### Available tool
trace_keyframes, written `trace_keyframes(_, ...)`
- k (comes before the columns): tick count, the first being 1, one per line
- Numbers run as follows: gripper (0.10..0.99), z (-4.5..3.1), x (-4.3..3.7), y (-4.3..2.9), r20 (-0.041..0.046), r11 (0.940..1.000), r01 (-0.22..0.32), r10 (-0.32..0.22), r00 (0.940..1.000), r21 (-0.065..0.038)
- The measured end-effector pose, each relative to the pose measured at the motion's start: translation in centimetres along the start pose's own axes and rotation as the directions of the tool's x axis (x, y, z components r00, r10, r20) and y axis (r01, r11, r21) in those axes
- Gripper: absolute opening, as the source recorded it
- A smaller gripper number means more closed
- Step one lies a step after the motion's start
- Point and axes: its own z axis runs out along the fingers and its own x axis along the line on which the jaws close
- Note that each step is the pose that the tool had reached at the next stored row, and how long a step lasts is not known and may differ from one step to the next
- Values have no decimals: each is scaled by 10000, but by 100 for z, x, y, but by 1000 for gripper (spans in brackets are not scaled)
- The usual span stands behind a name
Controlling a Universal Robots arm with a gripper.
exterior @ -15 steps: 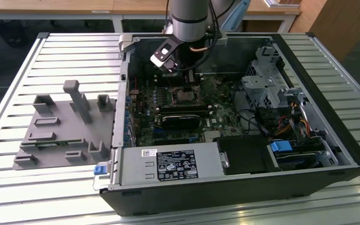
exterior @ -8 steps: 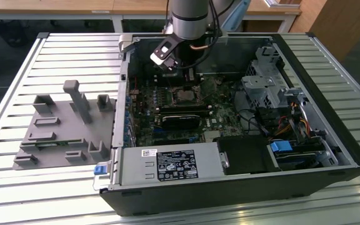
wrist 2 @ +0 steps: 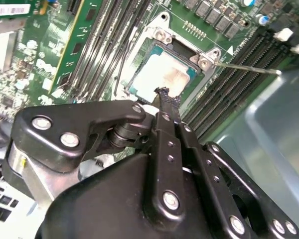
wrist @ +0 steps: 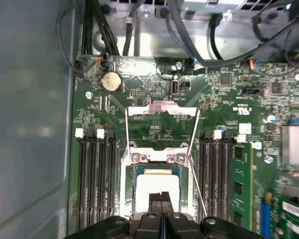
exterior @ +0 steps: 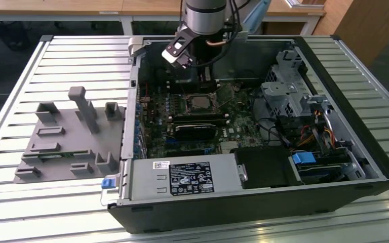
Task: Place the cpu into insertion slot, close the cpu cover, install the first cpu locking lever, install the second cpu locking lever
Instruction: 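Close the cpu cover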
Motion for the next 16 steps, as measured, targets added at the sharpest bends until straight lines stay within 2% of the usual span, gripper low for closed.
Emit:
trace_keyframes(6, 106, -221, -7, 12, 0, 10000, 0, 0, 10000, 0)
trace_keyframes(10, 106, -228, -16, 12, -2, 10000, 2, -2, 10000, -1)
trace_keyframes(16, 106, -224, -104, 13, -3, 10000, 0, 0, 10000, -2)
